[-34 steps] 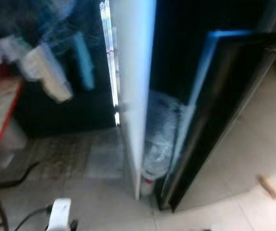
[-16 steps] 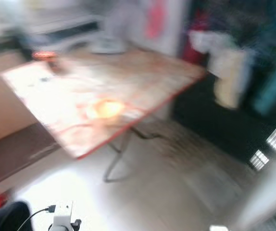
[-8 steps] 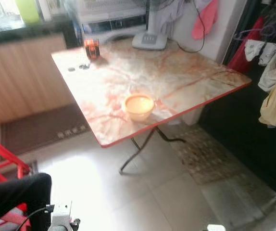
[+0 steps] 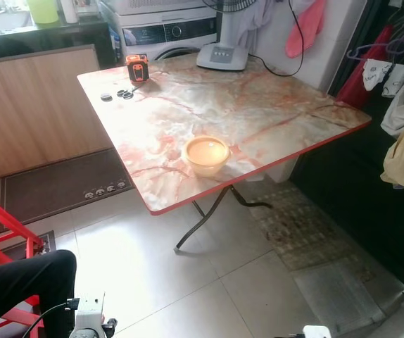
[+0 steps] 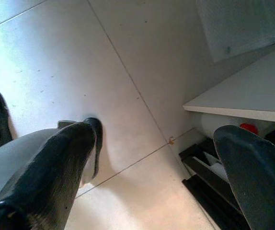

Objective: Restocking fridge

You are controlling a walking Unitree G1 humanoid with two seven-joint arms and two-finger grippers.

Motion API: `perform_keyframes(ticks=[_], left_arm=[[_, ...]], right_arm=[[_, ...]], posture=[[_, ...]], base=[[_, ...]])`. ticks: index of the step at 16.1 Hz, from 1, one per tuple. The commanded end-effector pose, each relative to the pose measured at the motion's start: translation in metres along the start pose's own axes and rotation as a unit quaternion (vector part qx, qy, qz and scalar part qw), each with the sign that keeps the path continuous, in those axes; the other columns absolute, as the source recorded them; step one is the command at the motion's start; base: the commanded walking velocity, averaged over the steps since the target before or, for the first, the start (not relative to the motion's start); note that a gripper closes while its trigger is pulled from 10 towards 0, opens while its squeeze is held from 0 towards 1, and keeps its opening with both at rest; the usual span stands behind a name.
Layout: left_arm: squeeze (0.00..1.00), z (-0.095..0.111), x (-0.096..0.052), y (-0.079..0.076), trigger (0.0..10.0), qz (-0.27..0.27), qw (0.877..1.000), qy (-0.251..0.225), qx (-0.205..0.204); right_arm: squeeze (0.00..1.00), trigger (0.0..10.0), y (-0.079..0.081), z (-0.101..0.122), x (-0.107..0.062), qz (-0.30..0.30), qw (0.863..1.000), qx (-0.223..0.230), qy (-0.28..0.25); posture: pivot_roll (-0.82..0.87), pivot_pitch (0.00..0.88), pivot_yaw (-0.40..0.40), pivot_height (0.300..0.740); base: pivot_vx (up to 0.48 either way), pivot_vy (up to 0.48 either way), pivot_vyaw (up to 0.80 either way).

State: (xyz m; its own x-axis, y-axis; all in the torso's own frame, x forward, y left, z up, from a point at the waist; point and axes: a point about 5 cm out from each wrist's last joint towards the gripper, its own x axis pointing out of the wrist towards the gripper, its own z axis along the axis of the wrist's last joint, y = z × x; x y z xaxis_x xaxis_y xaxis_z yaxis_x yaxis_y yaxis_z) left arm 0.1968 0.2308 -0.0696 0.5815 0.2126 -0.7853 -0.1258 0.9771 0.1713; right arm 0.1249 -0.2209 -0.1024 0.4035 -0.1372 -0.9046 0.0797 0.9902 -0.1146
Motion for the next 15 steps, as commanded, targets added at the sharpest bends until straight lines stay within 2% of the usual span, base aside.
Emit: perform_keyframes(ticks=[1,9,15], left_arm=[[0.0,0.0,0.0,0.002,10.0,0.004,1.0,0.002,-0.005],[0.0,-0.001,0.0,0.001,10.0,0.004,1.0,0.002,-0.007],[0.0,-0.001,0.0,0.002,10.0,0.003,1.0,0.002,-0.007]], right_arm=[[0.0,10.0,-0.004,-0.001,0.0,-0.003,1.0,0.003,0.003],[0.0,10.0,-0.005,0.003,0.0,-0.001,1.0,-0.005,-0.001],[0.0,10.0,0.011,0.006,0.001,0.008,1.0,-0.014,-0.003]], posture=[[-0.09,0.0,-0.028,0.74],[-0.08,0.0,-0.034,0.74],[-0.08,0.0,-0.033,0.74]], base=[[0.0,0.0,0.0],[0.0,0.0,0.0],[0.0,0.0,0.0]])
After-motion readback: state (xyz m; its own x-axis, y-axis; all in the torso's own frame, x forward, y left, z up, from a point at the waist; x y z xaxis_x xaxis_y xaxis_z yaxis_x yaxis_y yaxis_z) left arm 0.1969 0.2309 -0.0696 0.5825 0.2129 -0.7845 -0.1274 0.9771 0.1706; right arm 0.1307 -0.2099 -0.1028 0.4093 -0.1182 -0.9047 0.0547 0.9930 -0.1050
